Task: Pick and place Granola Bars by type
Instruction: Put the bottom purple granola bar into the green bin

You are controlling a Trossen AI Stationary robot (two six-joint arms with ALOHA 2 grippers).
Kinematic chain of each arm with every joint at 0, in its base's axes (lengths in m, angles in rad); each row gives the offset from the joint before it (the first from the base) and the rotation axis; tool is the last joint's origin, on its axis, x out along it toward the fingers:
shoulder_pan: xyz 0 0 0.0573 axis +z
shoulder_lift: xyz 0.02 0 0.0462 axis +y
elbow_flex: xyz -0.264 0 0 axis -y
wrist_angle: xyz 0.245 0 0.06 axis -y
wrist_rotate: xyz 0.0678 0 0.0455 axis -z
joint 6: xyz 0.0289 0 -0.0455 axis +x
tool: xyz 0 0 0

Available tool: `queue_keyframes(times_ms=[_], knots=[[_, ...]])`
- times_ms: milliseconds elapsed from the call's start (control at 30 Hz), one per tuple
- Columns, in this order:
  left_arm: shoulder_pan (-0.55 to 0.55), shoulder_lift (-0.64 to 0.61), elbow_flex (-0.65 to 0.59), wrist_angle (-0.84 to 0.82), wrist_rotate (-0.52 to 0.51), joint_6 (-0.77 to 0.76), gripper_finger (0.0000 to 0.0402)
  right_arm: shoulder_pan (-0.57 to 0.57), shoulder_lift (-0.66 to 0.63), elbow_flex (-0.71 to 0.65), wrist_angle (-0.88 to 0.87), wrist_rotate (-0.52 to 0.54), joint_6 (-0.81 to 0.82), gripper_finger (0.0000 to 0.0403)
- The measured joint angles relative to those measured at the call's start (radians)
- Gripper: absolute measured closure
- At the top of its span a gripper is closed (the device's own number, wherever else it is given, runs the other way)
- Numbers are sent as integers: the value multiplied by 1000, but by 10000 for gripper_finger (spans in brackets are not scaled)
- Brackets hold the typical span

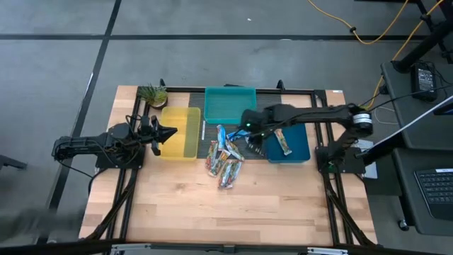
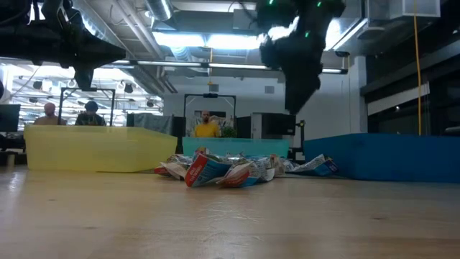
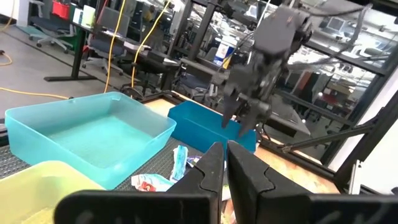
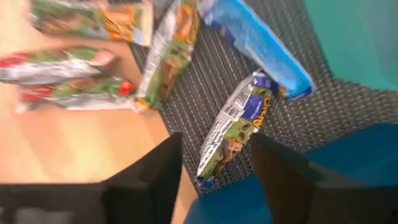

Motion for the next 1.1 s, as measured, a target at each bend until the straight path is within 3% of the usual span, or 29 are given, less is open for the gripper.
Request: queue_keyframes(times_ms=[200,333,667,933,1100], knots=[[0,0,0,0,1,-5,388,-17,112,0,25,30,58,105],[0,0,0,0,3,0,388,-32,169,0,56,49,109,77],[0,0,0,0,3,-7,388,-69,261,0,86,155,128,85],[0,0,0,0,2,-11,388,-75,280,-10,123,127,118,103],[0,0,0,0,-7,-11,388,-75,280,-21,135,98,110,143]])
